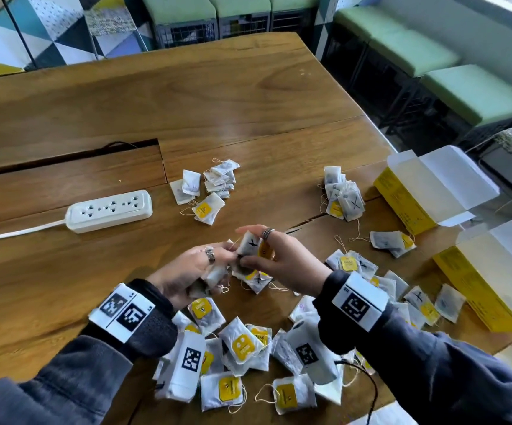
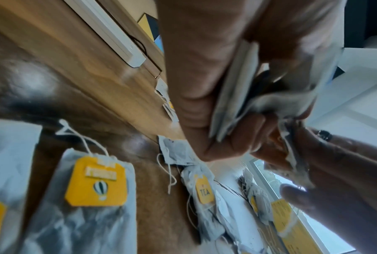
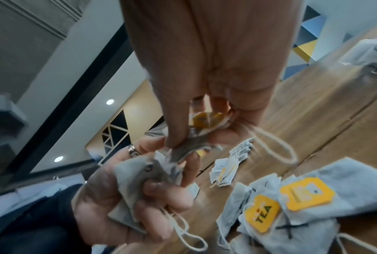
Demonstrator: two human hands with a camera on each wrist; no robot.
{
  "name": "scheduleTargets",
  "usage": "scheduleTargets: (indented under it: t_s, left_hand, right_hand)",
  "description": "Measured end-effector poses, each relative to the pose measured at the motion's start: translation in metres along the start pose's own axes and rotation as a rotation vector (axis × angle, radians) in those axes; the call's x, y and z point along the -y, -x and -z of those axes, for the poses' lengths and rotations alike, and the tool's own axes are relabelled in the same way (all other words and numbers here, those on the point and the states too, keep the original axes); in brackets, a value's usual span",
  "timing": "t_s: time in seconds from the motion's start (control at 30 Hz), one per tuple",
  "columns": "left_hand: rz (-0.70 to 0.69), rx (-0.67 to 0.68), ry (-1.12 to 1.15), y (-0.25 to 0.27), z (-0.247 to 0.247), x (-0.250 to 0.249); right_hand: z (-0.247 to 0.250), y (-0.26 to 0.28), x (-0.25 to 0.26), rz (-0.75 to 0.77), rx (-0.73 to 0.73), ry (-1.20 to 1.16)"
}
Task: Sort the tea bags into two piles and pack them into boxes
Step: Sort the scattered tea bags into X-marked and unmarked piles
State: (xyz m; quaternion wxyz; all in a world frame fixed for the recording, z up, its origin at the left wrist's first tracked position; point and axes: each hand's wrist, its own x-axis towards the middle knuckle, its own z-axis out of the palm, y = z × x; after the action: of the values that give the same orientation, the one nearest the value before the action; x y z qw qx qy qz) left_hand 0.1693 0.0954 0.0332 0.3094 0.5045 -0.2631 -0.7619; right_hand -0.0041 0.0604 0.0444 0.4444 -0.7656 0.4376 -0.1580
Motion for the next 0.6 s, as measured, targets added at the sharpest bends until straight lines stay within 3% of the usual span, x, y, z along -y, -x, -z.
scheduleTargets:
  t_s: [0.1,0.2,0.3,0.4,0.5,0.6]
  left_hand:
    - [0.039,0.028,0.026,0.005,0.007,-0.001]
    - [0.028,-0.022,-0.112,0.012,0.016,-0.005]
    - [-0.077,-0.181,-0.670,0.018,0.032,-0.001]
    - [-0.070,-0.118,-1.261,0.018,0.043,0.014]
    - [-0.043,-0.076,-1.517,0.013,0.041,0.028]
    - [-0.044,-0.093,-1.643,0.009,0.035,0.028]
  right_hand:
    - [-0.005,-0.002,0.001,0.038,0.067,0.118]
    - [-0.012,-0.002,-0.007,-0.058,0.043,-0.068]
    - [-0.011,0.006,-0.019,-0.219,0.080,-0.384]
    - [-0.007,0.015,-0.024,-0.334,0.078,-0.700]
    - [-0.004,0.021,-0.027,-0.429,0.056,-0.920]
    - [-0.006,0.023,-0.028,-0.495,0.055,-0.938]
